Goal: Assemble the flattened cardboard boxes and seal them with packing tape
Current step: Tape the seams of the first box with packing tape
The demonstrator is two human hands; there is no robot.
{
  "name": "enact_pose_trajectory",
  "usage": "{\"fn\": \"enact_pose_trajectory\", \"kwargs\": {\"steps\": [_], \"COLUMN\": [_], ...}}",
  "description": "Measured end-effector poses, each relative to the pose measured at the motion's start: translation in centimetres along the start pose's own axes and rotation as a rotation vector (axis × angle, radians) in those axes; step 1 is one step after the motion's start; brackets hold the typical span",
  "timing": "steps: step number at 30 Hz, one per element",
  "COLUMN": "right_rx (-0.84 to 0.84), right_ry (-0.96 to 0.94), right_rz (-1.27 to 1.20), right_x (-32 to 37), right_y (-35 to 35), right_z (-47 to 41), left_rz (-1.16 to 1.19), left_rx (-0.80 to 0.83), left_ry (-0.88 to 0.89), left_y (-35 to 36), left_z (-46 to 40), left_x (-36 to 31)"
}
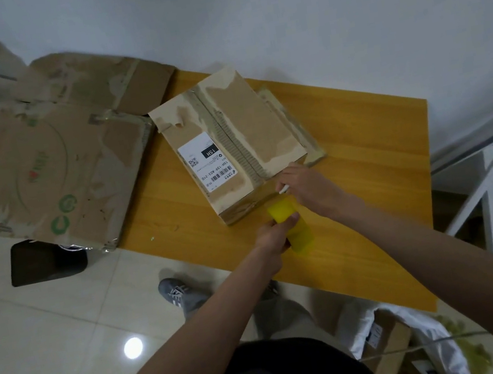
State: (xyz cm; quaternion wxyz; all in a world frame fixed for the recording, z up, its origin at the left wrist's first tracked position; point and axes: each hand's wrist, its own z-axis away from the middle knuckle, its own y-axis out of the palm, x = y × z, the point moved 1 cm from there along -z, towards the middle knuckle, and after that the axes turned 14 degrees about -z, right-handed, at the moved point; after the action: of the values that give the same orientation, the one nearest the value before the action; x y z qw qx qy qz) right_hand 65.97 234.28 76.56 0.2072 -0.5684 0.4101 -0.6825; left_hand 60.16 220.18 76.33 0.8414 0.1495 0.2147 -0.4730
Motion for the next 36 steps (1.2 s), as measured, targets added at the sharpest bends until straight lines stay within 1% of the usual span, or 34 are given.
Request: {"fn": "enact_pose_trajectory", "kwargs": {"steps": [2, 5, 6, 10, 12, 14, 20, 22, 23, 25, 26, 27, 28, 29, 31, 34, 36], "right_rx": [-0.018, -0.024, -0.003, 0.134, 0.171, 0.191, 0.175, 0.135, 0.08, -0.067, -0.123, -0.136, -0.109, -0.055, 0.022, -0.011, -0.042], "right_ry": [0.071, 0.299, 0.368, 0.513, 0.587, 0.641, 0.75, 0.777, 0.791, 0.794, 0.829, 0.887, 0.959, 1.008, 1.045, 1.078, 1.07], "right_rz": [0.014, -0.07, -0.1, -0.184, -0.263, -0.302, -0.347, -0.38, -0.411, -0.541, -0.67, -0.816, -0.97, -1.059, -1.114, -1.207, -1.261], "right_x": [-1.2, -3.3, -3.9, -5.8, -6.7, -7.2, -8.5, -8.0, -7.4, -5.1, -3.6, -2.4, -1.2, -0.3, 0.5, 0.2, -0.1], "right_y": [-0.4, -0.2, 0.1, 2.2, 3.2, 4.0, 5.7, 5.6, 5.3, 3.9, 2.8, 2.0, 1.2, 0.5, 0.0, -0.2, -0.4], "right_z": [0.6, 1.8, 2.3, 4.9, 6.4, 7.6, 8.7, 8.1, 7.4, 5.8, 5.0, 4.5, 4.2, 3.9, 3.8, 4.4, 5.4], "left_rz": [-0.004, -0.007, -0.013, -0.019, -0.023, -0.033, -0.069, -0.08, -0.085, -0.1, -0.104, -0.11, -0.113, -0.127, -0.159, -0.234, -0.414], "left_rx": [0.007, 0.012, 0.016, 0.009, 0.018, 0.028, 0.018, 0.028, 0.04, 0.057, 0.063, 0.068, 0.07, 0.072, 0.079, 0.104, 0.091], "left_ry": [-0.001, 0.002, 0.0, -0.007, -0.011, -0.018, -0.028, -0.029, -0.029, -0.029, -0.025, -0.016, -0.005, 0.007, 0.024, 0.058, 0.116], "left_y": [0.0, 0.2, 0.3, 0.6, 0.6, 0.6, 0.4, 0.4, 0.4, 0.5, 0.6, 0.7, 0.7, 0.7, 0.8, 0.7, 0.5], "left_z": [-0.1, -0.2, -0.3, -0.7, -0.8, -1.0, -1.7, -1.7, -1.7, -1.4, -1.3, -1.2, -1.2, -1.2, -1.2, -0.8, -0.4], "left_x": [0.0, 0.0, 0.0, 0.2, 0.2, 0.2, 0.4, 0.4, 0.3, 0.2, 0.1, 0.1, 0.1, 0.1, 0.0, -0.1, -0.4]}}
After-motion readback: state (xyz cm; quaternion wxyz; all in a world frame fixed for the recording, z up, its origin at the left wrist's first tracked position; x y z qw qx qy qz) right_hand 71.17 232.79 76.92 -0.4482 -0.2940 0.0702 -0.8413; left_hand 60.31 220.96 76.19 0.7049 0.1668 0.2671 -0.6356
